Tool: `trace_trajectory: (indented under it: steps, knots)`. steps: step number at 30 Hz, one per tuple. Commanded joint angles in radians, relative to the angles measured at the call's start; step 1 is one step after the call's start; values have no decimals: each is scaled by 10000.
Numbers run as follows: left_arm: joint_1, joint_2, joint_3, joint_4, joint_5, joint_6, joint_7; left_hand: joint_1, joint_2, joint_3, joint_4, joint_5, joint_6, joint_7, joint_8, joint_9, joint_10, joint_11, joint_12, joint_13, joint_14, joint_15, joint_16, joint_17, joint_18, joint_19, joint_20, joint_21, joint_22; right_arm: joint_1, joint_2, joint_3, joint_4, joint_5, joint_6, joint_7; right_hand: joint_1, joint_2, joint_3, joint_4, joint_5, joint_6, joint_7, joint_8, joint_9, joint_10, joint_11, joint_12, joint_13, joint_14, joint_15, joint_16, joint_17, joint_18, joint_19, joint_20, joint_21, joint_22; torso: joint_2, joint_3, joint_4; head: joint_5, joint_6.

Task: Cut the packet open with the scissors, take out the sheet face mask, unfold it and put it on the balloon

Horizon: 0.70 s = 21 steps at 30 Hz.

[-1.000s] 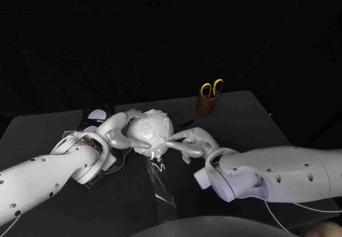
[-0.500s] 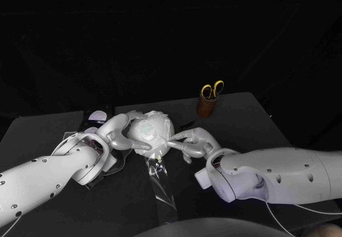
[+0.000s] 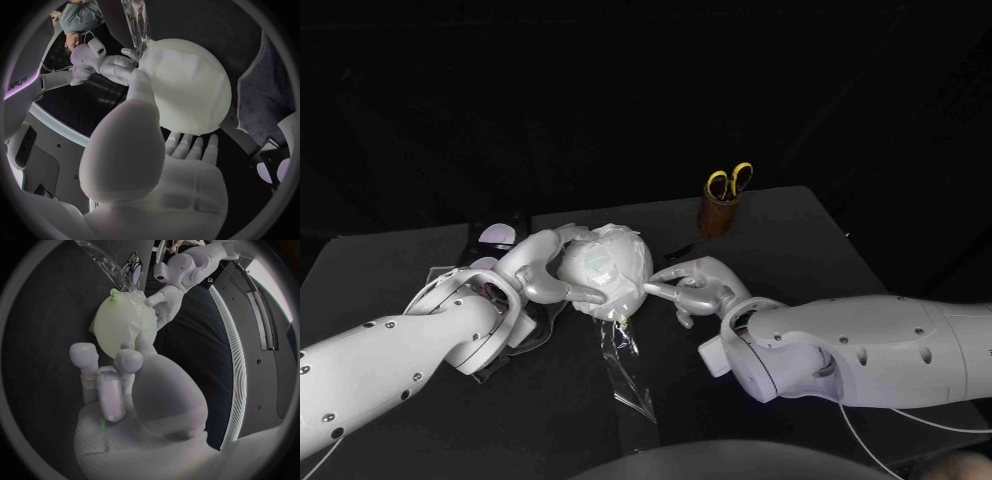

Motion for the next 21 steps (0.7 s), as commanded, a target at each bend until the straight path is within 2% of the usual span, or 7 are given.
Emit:
trace_trajectory:
  steps: [1, 15, 21]
  knots:
    - [-43, 22, -39, 23, 43, 378, -95, 99, 22, 60, 18, 61, 77, 653, 33, 17, 96, 45, -88, -5, 99, 29, -56, -14, 12, 7, -35, -53, -16, -6, 76, 4, 18, -37, 60, -38, -107, 12, -67, 11, -73, -2, 11, -55, -13, 1111, -80, 5956, 6969, 1092, -63, 35, 2626, 175, -88, 11, -72, -7, 7, 8, 3, 10, 35]
    - [-42, 42, -39, 36, 55, 385, -103, 99, 22, 60, 18, 61, 77, 653, 33, 17, 96, 45, -88, -5, 99, 29, -56, -14, 12, 7, -35, -53, -16, -5, 307, 15, -26, 5, 113, -103, -136, 33, -132, 22, -116, 51, -9, -50, -4, 1111, -91, 5956, 6969, 1092, -64, 35, 2626, 170, -69, 17, -54, 18, -1, 5, 5, 9, 41]
    - [-42, 47, -39, 37, 56, 385, -104, 99, 22, 60, 18, 61, 77, 653, 33, 17, 96, 45, -88, -5, 99, 29, -56, -14, 12, 7, -35, -53, -16, -5, 368, 16, -58, -40, 108, -200, 139, 137, -91, -151, -119, 283, -97, 31, 33, 1111, -166, 5956, 6969, 1092, -122, 35, 2626, 176, -53, -7, -48, 33, 1, 2, -1, 12, 34]
